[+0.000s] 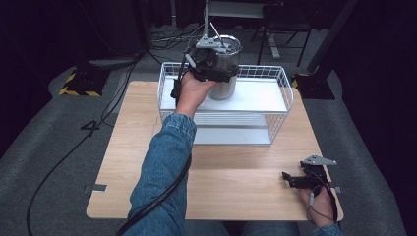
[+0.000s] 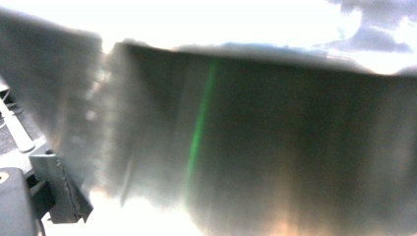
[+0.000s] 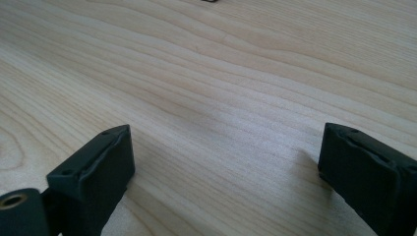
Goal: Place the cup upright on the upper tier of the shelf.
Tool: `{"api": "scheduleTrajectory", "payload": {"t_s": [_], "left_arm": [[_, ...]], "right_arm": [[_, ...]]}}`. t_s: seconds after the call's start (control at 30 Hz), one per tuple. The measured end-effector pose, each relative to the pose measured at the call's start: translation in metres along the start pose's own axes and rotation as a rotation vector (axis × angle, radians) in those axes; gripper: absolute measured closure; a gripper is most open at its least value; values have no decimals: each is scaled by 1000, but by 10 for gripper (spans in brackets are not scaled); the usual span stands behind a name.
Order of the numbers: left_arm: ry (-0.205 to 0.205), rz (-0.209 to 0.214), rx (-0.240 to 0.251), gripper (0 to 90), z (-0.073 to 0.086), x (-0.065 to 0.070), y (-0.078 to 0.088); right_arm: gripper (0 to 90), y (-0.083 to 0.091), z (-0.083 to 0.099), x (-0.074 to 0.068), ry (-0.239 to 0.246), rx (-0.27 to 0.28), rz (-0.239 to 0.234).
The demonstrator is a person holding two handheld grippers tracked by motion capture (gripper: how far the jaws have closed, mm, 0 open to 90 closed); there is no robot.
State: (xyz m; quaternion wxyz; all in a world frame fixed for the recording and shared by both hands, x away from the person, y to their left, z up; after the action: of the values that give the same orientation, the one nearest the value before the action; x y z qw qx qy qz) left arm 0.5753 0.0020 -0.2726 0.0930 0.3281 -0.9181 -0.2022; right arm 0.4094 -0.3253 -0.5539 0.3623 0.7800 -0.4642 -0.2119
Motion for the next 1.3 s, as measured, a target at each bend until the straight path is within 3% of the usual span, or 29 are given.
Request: {"api": "scheduleTrajectory", "payload": {"t_s": [0.47,0.6,1.07,1.3], "left_arm": [[-18,-15,-49,36,8,-3,-8],[2,-24,-58,36,8,-2,-9],[6,-3,-29,29,10,-6,-10],[14,-5,-40,1,10,-7,-8]], "right_arm": [[71,0,0,0,5,3,2],[71,0,0,0,4,3,1],[71,0,0,0,5,3,2],[71,0,0,0,4,2,1]]}}
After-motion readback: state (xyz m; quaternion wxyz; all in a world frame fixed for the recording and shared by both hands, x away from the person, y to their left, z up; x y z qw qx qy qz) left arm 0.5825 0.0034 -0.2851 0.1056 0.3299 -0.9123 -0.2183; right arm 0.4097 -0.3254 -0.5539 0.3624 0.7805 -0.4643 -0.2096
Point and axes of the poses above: each handheld gripper's, and its own axes: y roughly backward along the jaws, z roughly out of its underside, x roughly to its right, the point moved 7 cm from there along -y, roughly forward along the jaws, and after that the axes turned 6 degrees about -x, right-handed, at the moved point
